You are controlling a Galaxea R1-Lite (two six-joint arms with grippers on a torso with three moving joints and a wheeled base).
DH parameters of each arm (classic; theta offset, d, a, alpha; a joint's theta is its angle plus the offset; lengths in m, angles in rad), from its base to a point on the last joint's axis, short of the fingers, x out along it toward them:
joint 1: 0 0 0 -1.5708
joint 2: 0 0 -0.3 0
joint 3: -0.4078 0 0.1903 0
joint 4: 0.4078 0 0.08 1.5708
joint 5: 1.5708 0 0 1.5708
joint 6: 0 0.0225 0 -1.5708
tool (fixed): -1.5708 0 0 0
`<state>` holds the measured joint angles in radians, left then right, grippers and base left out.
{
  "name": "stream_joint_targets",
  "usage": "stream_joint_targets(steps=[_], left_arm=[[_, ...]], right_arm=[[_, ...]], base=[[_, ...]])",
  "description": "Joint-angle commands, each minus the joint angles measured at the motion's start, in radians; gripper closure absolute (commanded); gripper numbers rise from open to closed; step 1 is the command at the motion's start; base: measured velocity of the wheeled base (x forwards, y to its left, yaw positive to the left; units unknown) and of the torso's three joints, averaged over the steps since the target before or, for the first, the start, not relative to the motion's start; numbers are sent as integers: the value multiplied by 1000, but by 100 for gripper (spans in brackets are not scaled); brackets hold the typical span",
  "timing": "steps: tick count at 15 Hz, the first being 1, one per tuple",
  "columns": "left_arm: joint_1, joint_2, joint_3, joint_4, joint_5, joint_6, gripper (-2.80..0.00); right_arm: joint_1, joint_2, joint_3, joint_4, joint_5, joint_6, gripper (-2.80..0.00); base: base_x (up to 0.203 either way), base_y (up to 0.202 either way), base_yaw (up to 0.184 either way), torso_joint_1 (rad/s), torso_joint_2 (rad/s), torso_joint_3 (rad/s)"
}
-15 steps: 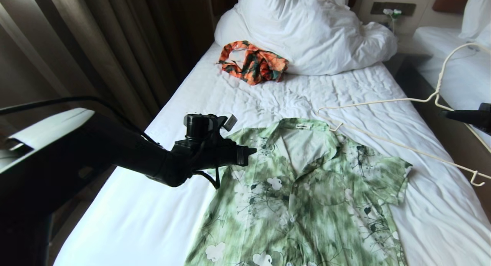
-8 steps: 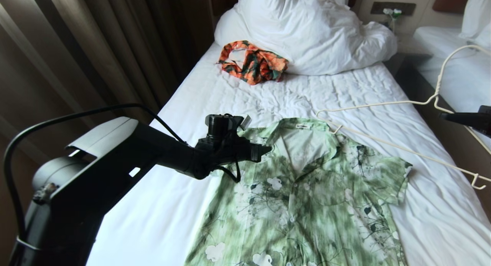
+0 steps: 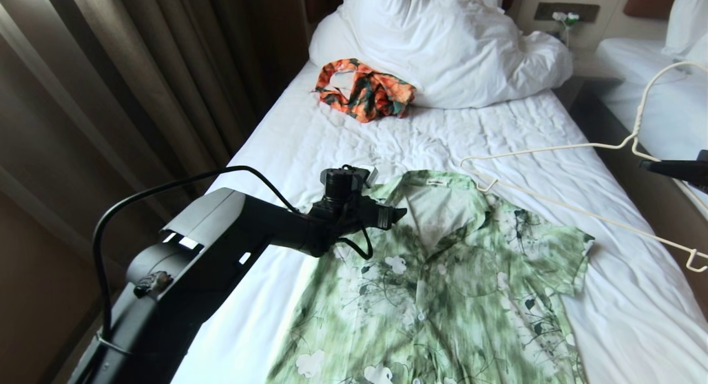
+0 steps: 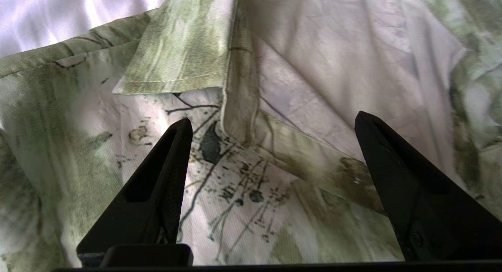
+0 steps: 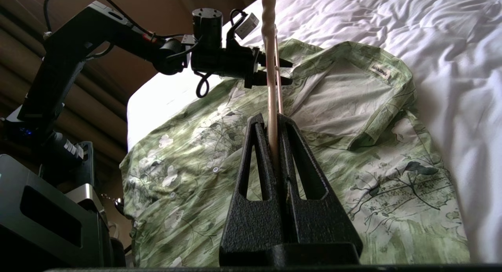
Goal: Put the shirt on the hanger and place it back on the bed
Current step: Lift the shirt and hanger
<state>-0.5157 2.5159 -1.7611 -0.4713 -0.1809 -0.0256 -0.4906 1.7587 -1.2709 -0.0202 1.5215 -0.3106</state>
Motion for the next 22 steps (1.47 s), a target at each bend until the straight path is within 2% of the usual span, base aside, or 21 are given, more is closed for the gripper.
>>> stream_joint_targets(steps=[1, 4, 9, 16, 17, 22], left_arm=[[-5, 76, -60, -5, 24, 21, -280], [13, 103, -92, -9, 63, 62, -280], [-4, 139, -180, -2, 62, 61, -280], [-34, 156, -184, -12, 63, 61, -280], [-39, 154, -184, -21, 64, 61, 0], [-38, 152, -184, -31, 66, 62, 0]], right_arm=[[0, -5, 1, -1, 9, -2, 0], [-5, -5, -1, -7, 9, -2, 0], [-2, -2, 1, -6, 9, -2, 0], [-2, -2, 1, -7, 9, -2, 0], [-2, -2, 2, -6, 9, -2, 0], [0, -2, 4, -7, 9, -2, 0]], base=[[0, 0, 0, 0, 0, 0], [0, 0, 0, 0, 0, 0], [0, 0, 0, 0, 0, 0], [0, 0, 0, 0, 0, 0], [0, 0, 0, 0, 0, 0], [0, 0, 0, 0, 0, 0]])
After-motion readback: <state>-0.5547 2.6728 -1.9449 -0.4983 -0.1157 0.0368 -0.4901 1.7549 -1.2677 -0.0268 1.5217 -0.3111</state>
